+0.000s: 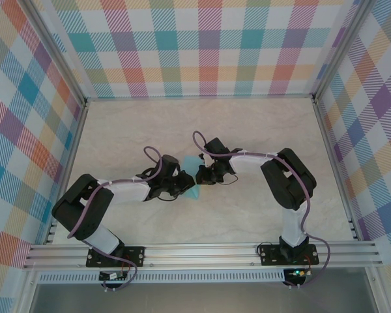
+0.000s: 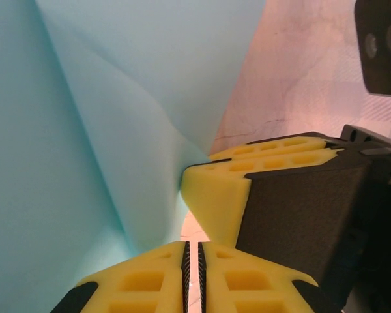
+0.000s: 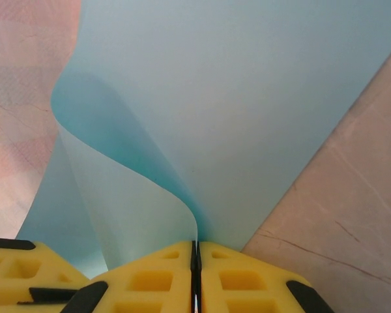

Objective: Fold a paper plane with a square sheet of paper (pick it up from the middle)
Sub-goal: Fold the triangle a second time at the center of the table.

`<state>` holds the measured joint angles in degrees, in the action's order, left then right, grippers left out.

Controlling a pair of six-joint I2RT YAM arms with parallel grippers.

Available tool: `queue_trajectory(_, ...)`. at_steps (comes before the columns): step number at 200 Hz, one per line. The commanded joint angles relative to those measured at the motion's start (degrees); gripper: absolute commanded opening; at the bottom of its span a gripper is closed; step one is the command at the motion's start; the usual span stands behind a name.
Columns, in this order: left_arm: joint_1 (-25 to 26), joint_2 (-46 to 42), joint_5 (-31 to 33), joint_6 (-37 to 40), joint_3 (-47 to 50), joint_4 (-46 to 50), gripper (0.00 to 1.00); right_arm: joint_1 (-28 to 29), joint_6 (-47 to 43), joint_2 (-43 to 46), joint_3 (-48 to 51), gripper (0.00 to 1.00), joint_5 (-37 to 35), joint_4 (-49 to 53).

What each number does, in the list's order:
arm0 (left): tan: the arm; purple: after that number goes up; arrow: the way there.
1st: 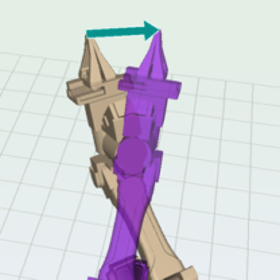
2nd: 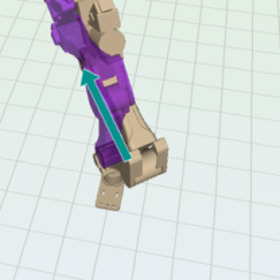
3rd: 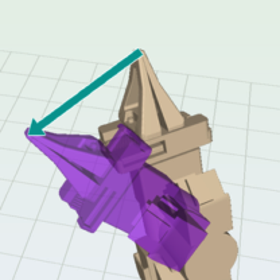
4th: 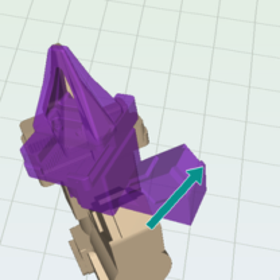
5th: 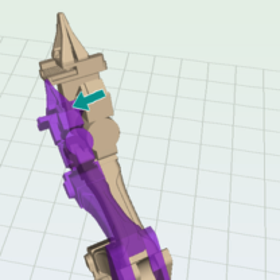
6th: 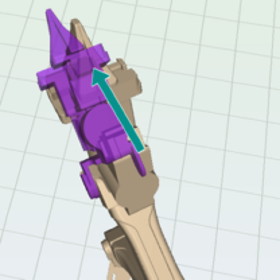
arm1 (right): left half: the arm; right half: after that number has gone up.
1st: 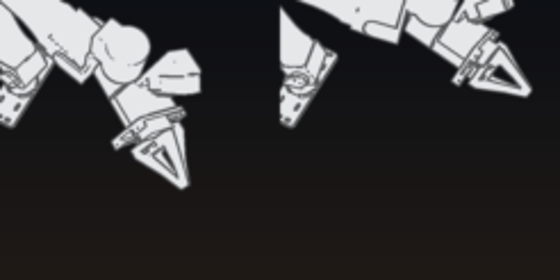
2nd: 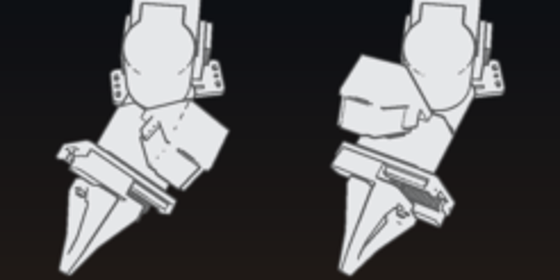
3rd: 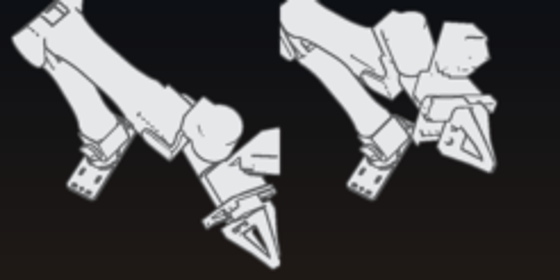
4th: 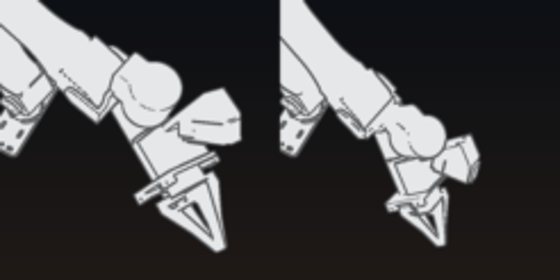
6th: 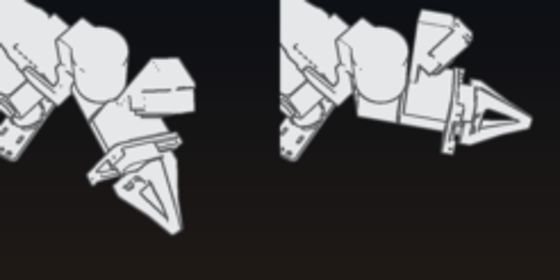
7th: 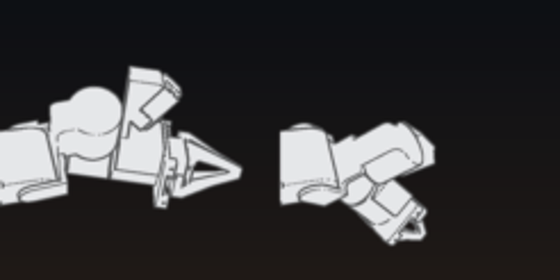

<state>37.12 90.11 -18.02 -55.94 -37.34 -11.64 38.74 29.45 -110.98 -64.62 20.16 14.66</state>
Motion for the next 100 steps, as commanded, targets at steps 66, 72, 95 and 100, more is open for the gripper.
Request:
queue_trajectory(66, 0.8, 4.1, -0.6, 0.3, -1.5, -1.6, 0.13, 0.1, -1.1, -2.8, -0.7, 0.10, -1.7, 1.7)
queue_trajectory(72, 0.7, 4.1, -0.6, 0.4, -1.6, -1.7, 0.13, 0.1, -1.1, -2.9, -0.7, 0.10, -1.8, 1.9)
queue_trajectory(95, 0.8, 4.5, -0.5, 0.4, -1.7, -1.7, 0.13, 0.2, -0.9, -3.5, -1.7, 0.10, -2.7, 3.5)
queue_trajectory(100, 0.7, 4.7, -0.5, 0.4, -1.8, -1.7, 0.13, 0.1, -0.8, -3.7, -1.8, 0.10, -2.7, 3.9)
